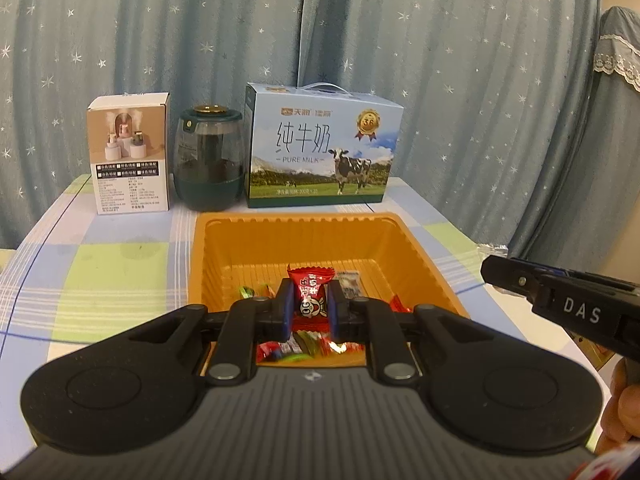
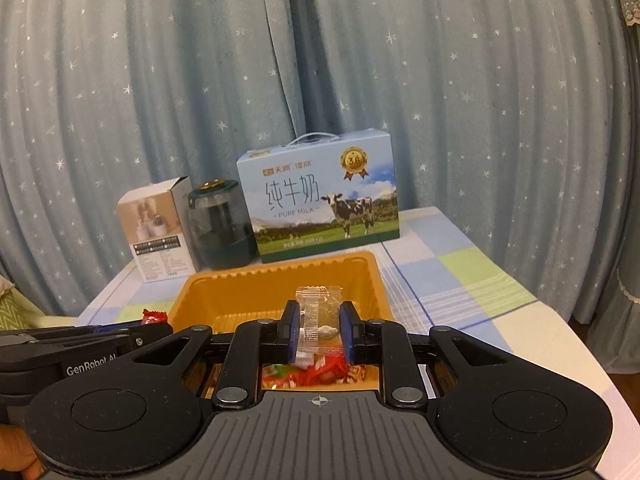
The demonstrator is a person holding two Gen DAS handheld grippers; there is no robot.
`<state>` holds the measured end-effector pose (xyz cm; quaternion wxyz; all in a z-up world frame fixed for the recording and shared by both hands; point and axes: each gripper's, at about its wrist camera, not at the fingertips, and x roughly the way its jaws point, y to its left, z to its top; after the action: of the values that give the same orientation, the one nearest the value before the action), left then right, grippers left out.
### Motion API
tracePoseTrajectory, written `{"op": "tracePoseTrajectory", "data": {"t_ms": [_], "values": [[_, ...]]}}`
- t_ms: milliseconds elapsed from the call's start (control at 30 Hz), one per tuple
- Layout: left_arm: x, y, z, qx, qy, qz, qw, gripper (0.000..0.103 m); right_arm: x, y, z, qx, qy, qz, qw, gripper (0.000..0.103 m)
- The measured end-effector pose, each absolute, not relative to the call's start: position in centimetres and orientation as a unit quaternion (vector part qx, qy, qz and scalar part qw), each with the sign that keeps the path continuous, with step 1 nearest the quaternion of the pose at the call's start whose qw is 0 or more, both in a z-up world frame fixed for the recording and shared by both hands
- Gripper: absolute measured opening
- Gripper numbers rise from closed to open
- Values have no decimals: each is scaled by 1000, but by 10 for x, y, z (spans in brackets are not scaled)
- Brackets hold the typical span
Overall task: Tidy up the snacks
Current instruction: 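Carry the red candy and small biscuit packet over the orange tray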
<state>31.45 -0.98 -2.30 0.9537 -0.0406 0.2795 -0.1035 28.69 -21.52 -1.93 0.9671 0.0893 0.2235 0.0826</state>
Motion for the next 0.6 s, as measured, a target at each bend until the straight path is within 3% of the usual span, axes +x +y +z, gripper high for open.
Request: {"op": "tracePoseTrajectory", "data": {"t_ms": [600], "values": [[373, -2, -30, -45, 293, -93, 951, 15, 350, -208, -36, 86, 244, 82, 963, 22]]}}
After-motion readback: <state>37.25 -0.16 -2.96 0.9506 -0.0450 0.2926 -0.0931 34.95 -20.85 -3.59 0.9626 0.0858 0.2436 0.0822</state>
